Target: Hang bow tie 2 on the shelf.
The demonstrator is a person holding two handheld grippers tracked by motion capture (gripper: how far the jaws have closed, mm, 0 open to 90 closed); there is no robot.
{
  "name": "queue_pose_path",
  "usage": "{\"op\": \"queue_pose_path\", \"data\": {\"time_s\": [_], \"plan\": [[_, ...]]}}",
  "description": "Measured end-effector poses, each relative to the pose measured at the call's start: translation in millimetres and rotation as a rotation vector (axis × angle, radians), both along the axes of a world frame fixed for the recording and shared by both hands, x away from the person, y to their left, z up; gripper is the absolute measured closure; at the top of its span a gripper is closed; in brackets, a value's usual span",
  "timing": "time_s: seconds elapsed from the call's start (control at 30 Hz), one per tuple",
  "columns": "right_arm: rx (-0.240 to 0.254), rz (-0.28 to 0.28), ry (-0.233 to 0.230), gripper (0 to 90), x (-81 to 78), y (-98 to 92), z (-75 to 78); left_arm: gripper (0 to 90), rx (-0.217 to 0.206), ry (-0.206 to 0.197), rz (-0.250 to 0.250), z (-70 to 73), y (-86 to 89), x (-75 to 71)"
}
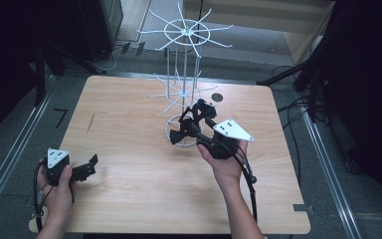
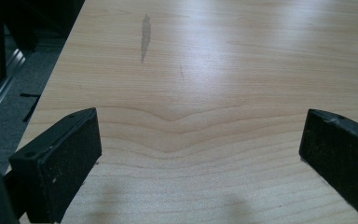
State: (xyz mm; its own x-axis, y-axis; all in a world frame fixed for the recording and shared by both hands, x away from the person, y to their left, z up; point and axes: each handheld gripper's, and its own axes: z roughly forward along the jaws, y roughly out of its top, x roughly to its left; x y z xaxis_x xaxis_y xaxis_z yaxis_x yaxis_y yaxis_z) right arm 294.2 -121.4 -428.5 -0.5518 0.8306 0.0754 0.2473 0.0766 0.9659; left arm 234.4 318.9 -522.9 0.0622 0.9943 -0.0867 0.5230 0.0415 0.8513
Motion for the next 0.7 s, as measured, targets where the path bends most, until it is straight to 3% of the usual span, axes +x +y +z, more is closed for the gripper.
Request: {"op": "queue_pose_path", "data": {"time_s": [0.4,0.7], "plan": [[0.022,0.017,0.027,27.7,-3.8,-11.3,-3.7,0.0,0.000,-0.002,-0.003,0.0,-0.1,-0.1],[0.012,0.005,0.045,14.3,-7.6,-23.0,-8.7,0.0,0.002,-0.002,-0.003,0.0,-0.1,-0.1]]}}
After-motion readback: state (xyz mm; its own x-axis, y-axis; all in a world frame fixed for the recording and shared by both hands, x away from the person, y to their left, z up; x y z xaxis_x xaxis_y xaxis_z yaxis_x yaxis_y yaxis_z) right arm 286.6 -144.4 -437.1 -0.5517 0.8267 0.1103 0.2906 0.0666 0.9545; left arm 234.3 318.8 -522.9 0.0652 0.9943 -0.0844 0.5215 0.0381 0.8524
